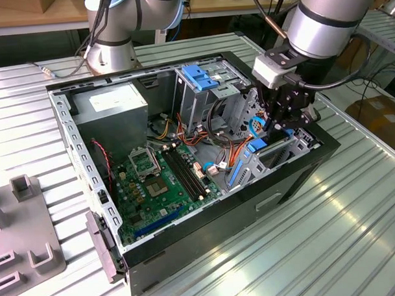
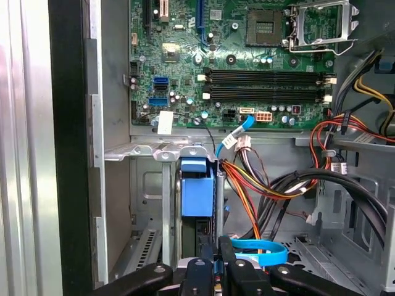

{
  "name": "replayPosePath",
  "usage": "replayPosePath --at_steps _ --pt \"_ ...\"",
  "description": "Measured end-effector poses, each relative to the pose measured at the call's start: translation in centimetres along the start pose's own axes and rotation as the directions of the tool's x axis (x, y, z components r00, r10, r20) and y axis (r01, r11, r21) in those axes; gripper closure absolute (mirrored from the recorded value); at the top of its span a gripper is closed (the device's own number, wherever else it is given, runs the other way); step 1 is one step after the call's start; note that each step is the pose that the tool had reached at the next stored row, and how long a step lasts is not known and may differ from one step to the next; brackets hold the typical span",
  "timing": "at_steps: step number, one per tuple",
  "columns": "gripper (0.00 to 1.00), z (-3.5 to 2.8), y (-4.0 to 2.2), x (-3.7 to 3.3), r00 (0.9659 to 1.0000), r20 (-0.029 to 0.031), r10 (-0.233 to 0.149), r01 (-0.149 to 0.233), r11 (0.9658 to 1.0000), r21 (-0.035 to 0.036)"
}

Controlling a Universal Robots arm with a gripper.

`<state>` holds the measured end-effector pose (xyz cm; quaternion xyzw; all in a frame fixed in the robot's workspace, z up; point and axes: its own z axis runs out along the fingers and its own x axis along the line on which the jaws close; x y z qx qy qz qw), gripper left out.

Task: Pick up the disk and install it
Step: 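Insert the second disk wire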

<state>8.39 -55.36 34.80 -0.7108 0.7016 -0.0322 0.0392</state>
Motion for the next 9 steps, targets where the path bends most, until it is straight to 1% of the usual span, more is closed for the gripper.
replayPosePath --at_steps 1,3,4,5,6,7,9 --pt "0.84 0.00 0.00 0.28 1.0000 0.0060 0.001 -0.001 1.0000 0.0001" --pt "0.84 -0.01 0.00 0.48 0.9998 0.0194 0.002 -0.002 1.0000 0.0003" --pt "0.84 -0.01 0.01 0.59 0.9996 0.0298 0.003 -0.003 1.0000 0.0004" --pt "0.84 0.00 0.01 0.66 0.9993 0.0364 0.004 -0.004 1.0000 0.0005" --pt "0.84 -0.02 0.01 0.82 0.9989 0.0476 0.005 -0.005 1.0000 0.0006" --pt "0.84 -0.01 0.01 0.92 0.9987 0.0501 0.005 -0.005 1.0000 0.0006" --pt "0.84 -0.01 0.01 1.03 0.9987 0.0502 0.005 -0.006 1.0000 0.0005"
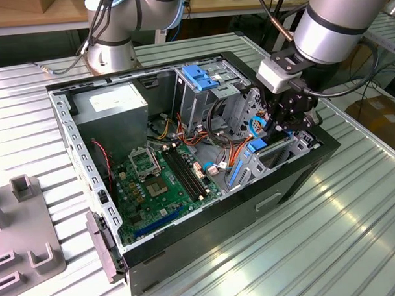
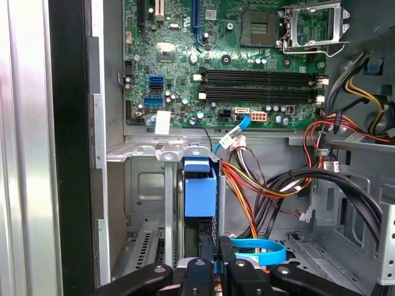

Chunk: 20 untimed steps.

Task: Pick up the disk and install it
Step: 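Insert the second disk wire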

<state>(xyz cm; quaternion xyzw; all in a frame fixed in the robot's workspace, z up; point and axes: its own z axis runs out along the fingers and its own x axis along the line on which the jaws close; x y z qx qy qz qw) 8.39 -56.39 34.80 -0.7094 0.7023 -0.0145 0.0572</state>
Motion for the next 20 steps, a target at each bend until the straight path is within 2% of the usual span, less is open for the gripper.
replayPosePath --at_steps 7,10,12,20 --pt "0.84 0.01 0.00 0.16 1.0000 0.0007 0.000 0.000 1.0000 0.0001" --pt "0.84 0.06 0.01 0.18 1.0000 0.0034 0.000 0.000 1.0000 0.0001" --pt "0.84 0.18 0.02 0.19 1.0000 0.0061 0.001 -0.001 1.0000 0.0001" --pt "0.84 0.61 0.07 0.41 1.0000 0.0073 0.001 -0.001 1.0000 0.0001"
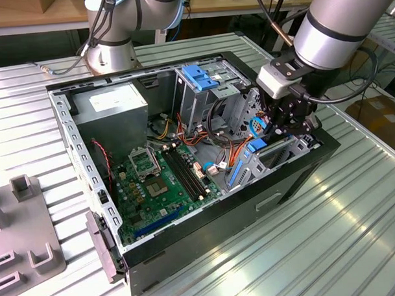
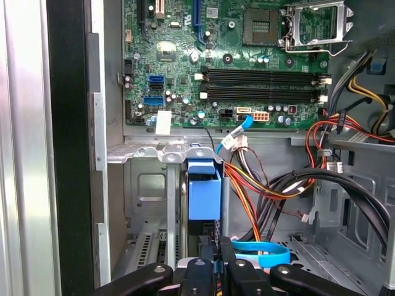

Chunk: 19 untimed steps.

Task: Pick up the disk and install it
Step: 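Insert the second disk wire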

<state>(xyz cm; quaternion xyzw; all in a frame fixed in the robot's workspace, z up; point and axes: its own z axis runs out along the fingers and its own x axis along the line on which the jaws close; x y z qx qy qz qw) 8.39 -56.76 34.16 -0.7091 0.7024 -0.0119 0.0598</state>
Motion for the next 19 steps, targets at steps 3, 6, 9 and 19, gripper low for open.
replayPosePath --at_steps 3,6,9,19 --pt "0.84 0.01 0.00 0.02 1.0000 0.0001 0.000 0.000 1.0000 0.0000" --pt "0.83 -0.12 -0.02 0.01 1.0000 0.0021 0.000 0.000 1.0000 0.0003" --pt "0.76 -1.09 -0.11 -0.06 1.0000 0.0035 0.000 0.000 1.0000 0.0006" --pt "0.90 -1.36 -0.14 -0.07 1.0000 0.0036 0.000 0.000 1.0000 0.0006"
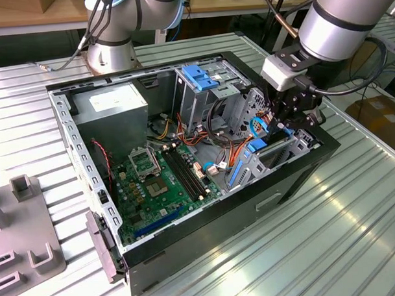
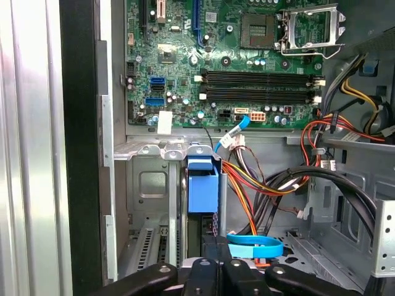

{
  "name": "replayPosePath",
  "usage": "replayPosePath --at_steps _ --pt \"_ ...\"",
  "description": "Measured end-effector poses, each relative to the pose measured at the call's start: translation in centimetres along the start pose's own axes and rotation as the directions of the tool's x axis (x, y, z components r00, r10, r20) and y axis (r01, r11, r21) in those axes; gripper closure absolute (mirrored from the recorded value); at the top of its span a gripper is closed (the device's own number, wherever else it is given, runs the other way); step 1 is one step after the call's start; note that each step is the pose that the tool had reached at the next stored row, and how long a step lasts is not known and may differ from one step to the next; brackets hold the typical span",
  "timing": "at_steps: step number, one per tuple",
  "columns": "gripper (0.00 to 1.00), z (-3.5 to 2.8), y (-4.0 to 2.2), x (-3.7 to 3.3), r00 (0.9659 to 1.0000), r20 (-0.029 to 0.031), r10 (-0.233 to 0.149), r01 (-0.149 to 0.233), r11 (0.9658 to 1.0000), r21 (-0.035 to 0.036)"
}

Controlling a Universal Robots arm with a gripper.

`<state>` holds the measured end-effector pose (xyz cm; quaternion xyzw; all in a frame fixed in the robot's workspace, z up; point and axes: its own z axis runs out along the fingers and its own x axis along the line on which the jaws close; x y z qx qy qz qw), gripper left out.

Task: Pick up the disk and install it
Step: 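Insert the second disk wire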

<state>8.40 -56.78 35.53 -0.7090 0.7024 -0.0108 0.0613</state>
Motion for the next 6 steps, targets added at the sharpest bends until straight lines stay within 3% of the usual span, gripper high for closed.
replayPosePath --at_steps 6 --pt "0.90 -0.06 -0.01 0.00 1.0000 0.0000 0.000 0.000 1.0000 0.0000"
